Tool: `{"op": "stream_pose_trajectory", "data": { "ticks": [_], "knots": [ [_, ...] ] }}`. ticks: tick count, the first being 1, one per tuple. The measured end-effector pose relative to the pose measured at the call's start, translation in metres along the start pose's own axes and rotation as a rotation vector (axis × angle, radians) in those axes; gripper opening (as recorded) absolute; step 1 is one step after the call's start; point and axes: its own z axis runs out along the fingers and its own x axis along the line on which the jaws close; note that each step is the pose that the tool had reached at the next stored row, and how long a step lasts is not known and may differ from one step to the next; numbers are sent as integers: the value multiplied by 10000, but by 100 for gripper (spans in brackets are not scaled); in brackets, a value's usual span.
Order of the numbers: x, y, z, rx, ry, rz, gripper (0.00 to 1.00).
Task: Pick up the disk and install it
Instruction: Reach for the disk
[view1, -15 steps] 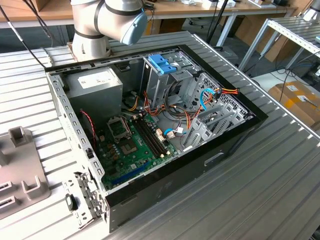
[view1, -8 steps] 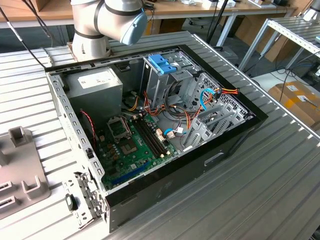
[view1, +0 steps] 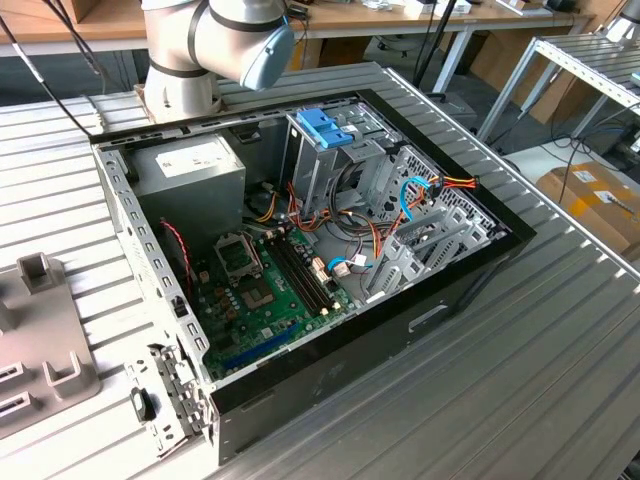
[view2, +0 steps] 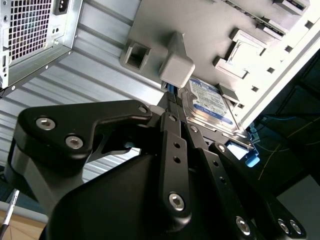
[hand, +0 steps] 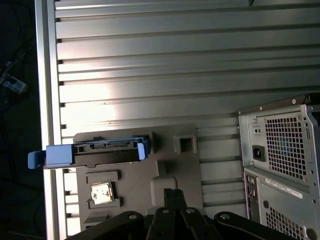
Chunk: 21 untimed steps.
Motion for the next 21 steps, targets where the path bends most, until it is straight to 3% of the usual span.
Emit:
{"op": "stream_pose_trajectory", "data": {
  "ticks": [9, 13, 21],
  "knots": [
    [12, -1, 1, 0, -1, 2, 11],
    [65, -4, 6, 0, 0, 0, 11],
    [243, -9, 18, 0, 0, 0, 11]
  ]
}}
